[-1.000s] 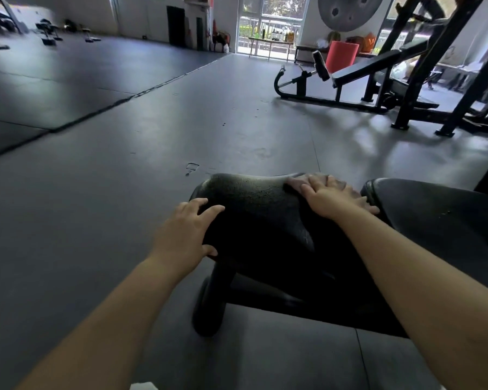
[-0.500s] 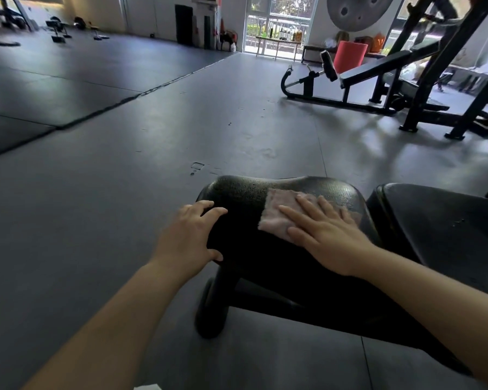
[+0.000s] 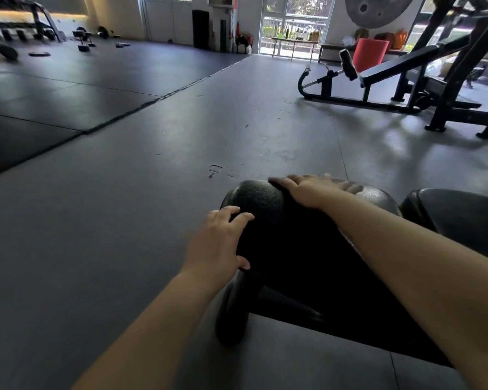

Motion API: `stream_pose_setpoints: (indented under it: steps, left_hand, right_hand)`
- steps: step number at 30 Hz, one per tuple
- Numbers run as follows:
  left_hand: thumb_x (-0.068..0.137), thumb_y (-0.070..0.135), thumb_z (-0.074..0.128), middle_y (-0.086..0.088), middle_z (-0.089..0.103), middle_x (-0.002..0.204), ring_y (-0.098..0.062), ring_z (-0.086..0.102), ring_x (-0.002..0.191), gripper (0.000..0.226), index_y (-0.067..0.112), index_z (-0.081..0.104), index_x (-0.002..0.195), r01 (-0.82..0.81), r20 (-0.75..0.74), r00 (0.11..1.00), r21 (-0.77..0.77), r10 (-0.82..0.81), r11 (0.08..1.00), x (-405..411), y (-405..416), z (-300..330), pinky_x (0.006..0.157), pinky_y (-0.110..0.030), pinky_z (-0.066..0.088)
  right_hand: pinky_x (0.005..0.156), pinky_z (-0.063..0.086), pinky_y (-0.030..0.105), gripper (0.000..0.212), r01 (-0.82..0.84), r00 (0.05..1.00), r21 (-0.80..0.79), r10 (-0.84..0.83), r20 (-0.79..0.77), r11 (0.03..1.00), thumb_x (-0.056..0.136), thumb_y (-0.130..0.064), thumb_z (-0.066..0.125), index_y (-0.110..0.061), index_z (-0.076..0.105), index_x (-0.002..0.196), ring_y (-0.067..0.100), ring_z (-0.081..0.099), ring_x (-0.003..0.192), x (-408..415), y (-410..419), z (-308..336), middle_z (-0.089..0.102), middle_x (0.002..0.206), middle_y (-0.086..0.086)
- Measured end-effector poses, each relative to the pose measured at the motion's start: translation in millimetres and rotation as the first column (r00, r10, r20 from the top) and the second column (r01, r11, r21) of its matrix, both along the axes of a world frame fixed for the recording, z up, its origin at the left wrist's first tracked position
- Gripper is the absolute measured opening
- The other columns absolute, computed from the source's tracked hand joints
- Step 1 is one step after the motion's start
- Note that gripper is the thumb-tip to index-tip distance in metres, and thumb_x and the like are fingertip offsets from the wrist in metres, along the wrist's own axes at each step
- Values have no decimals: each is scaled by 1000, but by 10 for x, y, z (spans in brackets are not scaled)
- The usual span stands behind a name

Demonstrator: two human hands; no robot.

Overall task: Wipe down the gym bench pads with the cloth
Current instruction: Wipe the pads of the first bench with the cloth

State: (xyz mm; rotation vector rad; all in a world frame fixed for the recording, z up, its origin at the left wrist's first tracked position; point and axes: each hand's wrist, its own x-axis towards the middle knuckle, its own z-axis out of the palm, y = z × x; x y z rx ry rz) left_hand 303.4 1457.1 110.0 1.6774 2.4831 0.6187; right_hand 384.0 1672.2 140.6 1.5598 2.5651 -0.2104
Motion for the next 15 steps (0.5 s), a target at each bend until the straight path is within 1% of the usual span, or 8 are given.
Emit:
stream_pose_setpoints:
  steps: [2,4,5,7,9,11,13,15]
  left_hand:
    - [66,26,82,7,31,144,-16,25,131,89,29,33,140,3,2,1000,15,-3,1000,7,-5,12,101,-31,36]
    - [63,23,84,4,34,138,-18,33,123,92,25,30,137,0,22,1000,44,-1,999,28,-20,39,94,-31,39]
    - [62,21,85,2,32,135,-19,37,119,93,24,28,136,-2,38,999,53,0,999,34,-25,49,90,-32,41]
    - [61,14,84,-2,27,132,-22,43,110,93,23,27,134,-3,84,996,57,-2,998,25,-39,72,85,-37,47]
    - [64,2,75,-2,26,128,-26,47,104,81,23,31,129,-4,169,986,98,-13,995,-27,-61,108,83,-44,49]
    - [70,-8,60,-4,32,124,-29,51,101,65,21,38,123,-26,228,974,186,-17,982,-99,-109,161,82,-46,49]
    - [74,-11,54,-7,40,123,-29,53,100,54,17,44,119,-73,211,977,254,19,964,-163,-163,198,82,-44,48]
    - [78,-10,52,-6,43,125,-27,55,100,49,16,46,119,-129,187,979,295,75,947,-170,-200,208,84,-43,47]
  right_hand:
    - [97,-1,74,74,-83,997,2,83,0,997,68,-87,5,-60,30,131,45,17,139,-162,-178,17,28,154,1]
    - [100,2,73,63,-193,981,5,193,-15,981,78,-80,8,-58,28,134,37,19,141,-267,-342,34,27,154,-5]
    - [102,2,72,57,-240,970,15,240,-29,971,85,-75,12,-56,26,137,33,16,142,-288,-432,50,24,155,-6]
    - [105,0,70,50,-302,951,22,303,-58,953,92,-67,18,-53,25,140,29,7,145,-292,-588,54,17,157,-8]
    - [108,-3,66,48,-375,923,39,377,-78,926,95,-62,20,-52,23,143,28,-1,146,-274,-724,33,9,159,-9]
    - [109,-4,65,48,-439,893,65,443,-73,896,96,-61,20,-52,19,144,30,-7,146,-237,-824,-6,2,160,-8]
    - [109,-5,66,49,-489,867,92,495,-60,868,96,-62,20,-54,17,144,32,-9,145,-179,-910,-58,-2,160,-8]
    - [110,-6,66,49,-529,841,131,539,-52,839,96,-61,20,-53,16,144,32,-10,145,-77,-1025,-105,-3,160,-8]
